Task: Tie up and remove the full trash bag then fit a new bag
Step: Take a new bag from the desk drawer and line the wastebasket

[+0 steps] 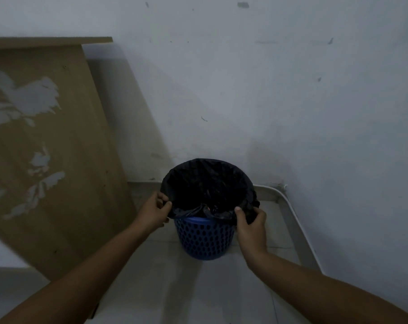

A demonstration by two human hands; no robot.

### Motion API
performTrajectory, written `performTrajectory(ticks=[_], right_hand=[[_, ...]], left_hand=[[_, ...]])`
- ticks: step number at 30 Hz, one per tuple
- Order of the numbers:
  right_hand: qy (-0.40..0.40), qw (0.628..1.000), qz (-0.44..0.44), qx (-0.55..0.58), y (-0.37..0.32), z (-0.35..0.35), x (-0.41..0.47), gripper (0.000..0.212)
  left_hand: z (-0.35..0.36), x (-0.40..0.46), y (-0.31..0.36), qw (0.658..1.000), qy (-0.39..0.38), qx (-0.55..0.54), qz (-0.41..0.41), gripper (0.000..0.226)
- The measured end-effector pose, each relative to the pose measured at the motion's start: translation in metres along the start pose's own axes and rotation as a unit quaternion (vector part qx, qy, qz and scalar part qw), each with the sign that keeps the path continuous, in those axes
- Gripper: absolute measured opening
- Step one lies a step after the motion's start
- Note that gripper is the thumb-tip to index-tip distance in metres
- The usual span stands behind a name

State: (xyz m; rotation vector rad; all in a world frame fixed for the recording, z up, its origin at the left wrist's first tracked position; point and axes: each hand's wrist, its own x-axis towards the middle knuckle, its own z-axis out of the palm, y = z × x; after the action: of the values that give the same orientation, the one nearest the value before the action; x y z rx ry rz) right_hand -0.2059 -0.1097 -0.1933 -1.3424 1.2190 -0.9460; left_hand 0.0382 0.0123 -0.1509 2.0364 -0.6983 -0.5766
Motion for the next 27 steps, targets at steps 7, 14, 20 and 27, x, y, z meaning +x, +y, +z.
performTrajectory(ticks=[7,14,20,27], right_hand=[[-0.011,1.000,0.018,0.003,0.005,0.018,-0.034,0.040],[-0.016,0.999,0.021,0.021,0.008,0.027,-0.036,0.058],[0.037,0.999,0.036,-0.004,0.000,0.043,-0.033,0.031],[-0.020,1.000,-0.014,0.008,-0.008,0.062,-0.039,0.057]], left_hand=[[0.011,-0.033,-0.001,0.988,-0.020,-0.117,-0.096,0.027],[0.028,-0.048,-0.010,0.977,-0.057,-0.174,-0.110,0.030],[0.044,-0.049,-0.012,0.978,0.029,-0.186,-0.092,0.047],[0.062,-0.050,0.004,0.977,0.074,-0.186,-0.073,0.037]])
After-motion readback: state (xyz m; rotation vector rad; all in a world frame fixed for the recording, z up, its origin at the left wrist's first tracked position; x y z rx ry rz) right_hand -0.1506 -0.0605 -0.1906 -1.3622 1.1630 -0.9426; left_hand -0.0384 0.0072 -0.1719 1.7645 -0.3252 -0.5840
